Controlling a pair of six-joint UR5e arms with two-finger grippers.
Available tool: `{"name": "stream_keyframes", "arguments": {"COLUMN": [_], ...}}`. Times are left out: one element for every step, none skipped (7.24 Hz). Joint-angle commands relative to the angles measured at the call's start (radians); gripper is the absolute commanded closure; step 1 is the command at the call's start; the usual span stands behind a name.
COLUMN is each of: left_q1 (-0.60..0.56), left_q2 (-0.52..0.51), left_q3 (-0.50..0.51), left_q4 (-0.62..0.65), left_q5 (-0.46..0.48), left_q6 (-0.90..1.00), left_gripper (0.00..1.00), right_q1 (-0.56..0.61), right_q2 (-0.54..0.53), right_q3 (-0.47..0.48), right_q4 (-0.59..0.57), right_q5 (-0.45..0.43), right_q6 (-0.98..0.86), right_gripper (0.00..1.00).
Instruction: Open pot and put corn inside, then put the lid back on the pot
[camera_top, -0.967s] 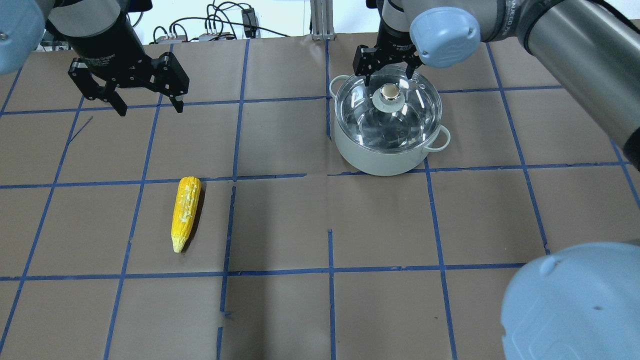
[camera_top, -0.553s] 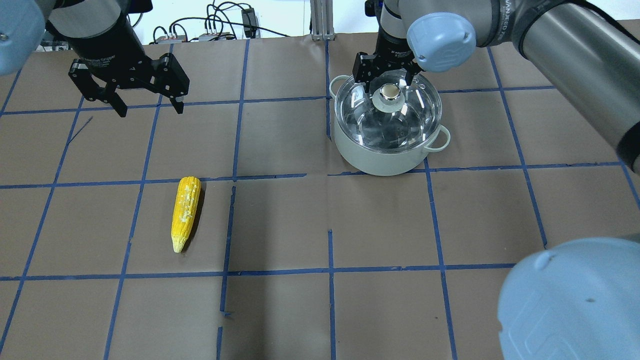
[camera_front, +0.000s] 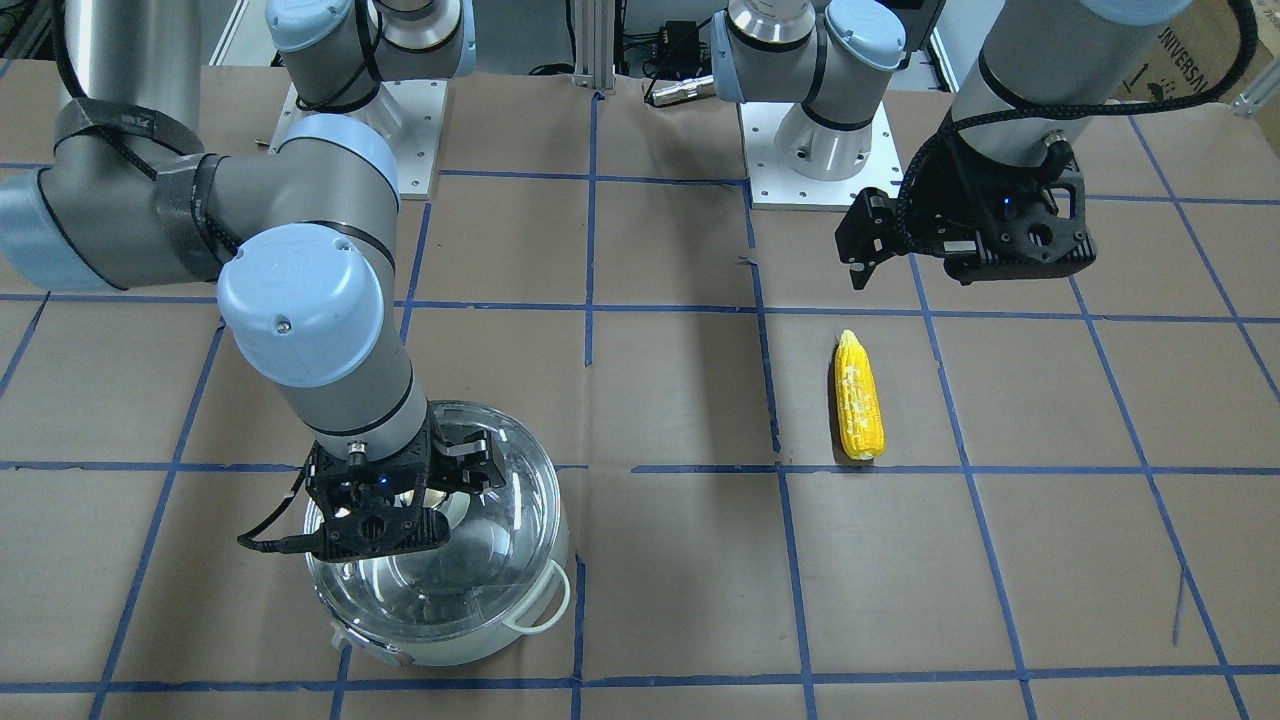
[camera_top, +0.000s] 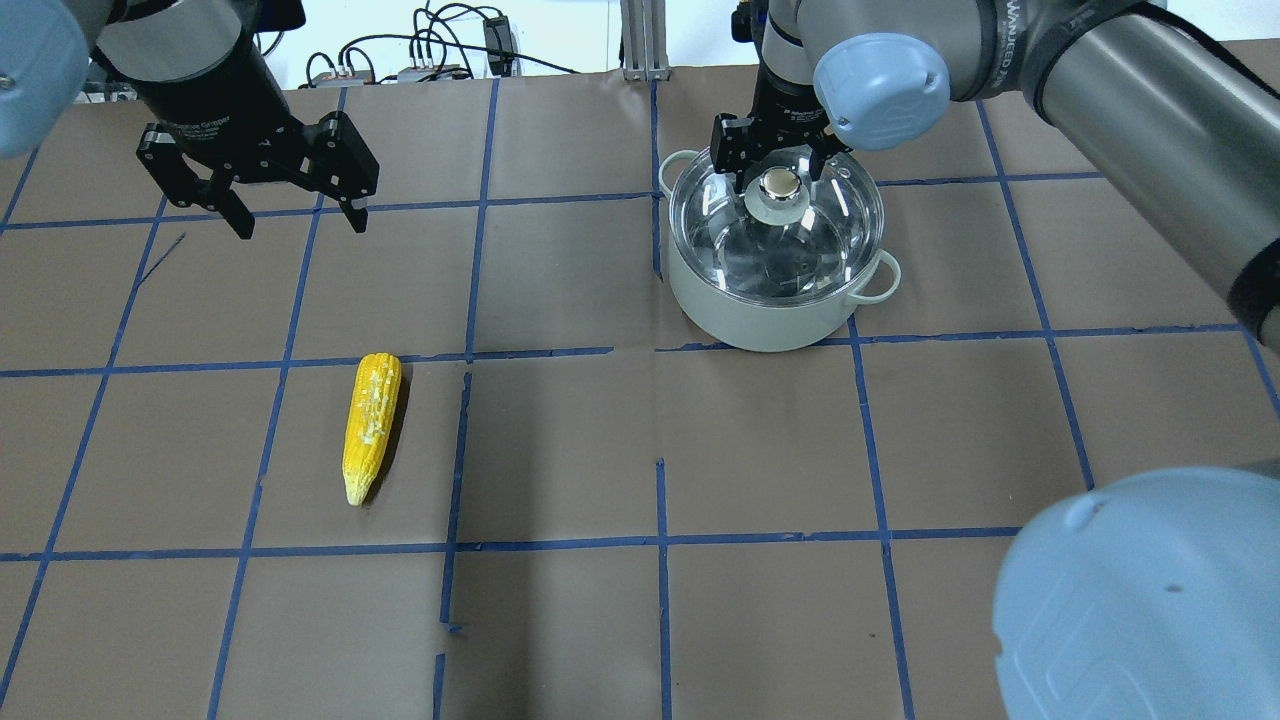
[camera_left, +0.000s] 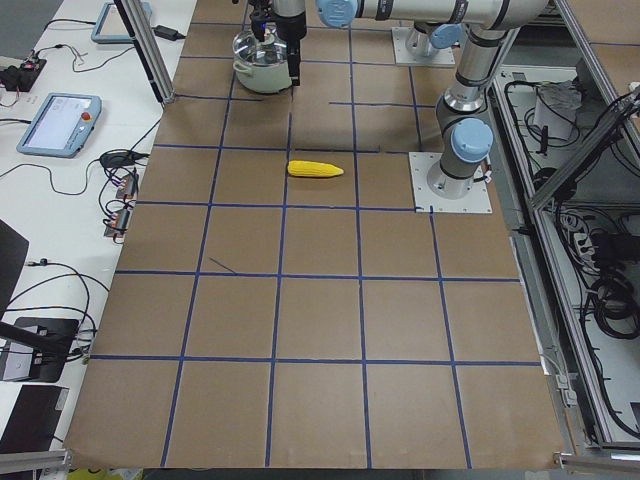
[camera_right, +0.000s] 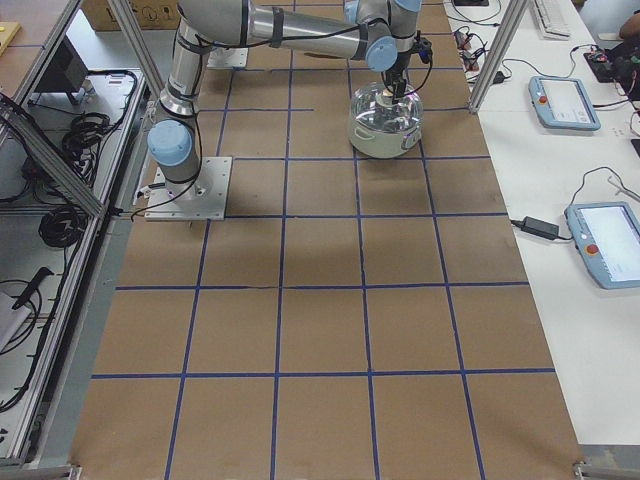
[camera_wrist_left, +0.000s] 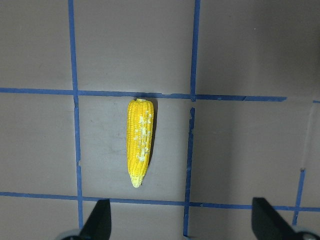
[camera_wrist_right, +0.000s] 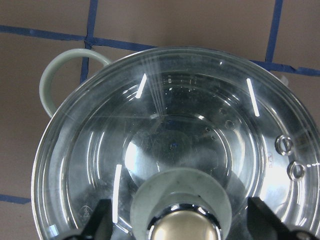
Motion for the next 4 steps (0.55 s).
{"name": "stream_keyframes", "arguments": {"left_q1": [0.001, 0.002, 0.002, 0.002], "left_q2": [0.006, 0.006, 0.003, 0.003], "left_q3": [-0.005, -0.006, -0.006, -0.005], "left_q4": [0.0, 0.0, 0.0, 0.0], "left_q5": [-0.001, -0.001, -0.001, 0.0], "left_q6": [0.005, 0.005, 0.005, 0.005], "left_gripper": [0.0, 0.0, 0.0, 0.0], "right_q1": [0.005, 0.005, 0.005, 0.003], "right_q2": [0.0, 0.0, -0.007, -0.011], "right_q3": [0.002, -0.013, -0.02, -0.021], "right_q4": [0.012, 0.05, 0.082, 0.099], "right_q5": [-0.017, -0.038, -0.04, -0.04], "right_q6": [0.001, -0.001, -0.001, -0.002], "right_gripper": [0.41, 0.56, 0.64, 0.68]}}
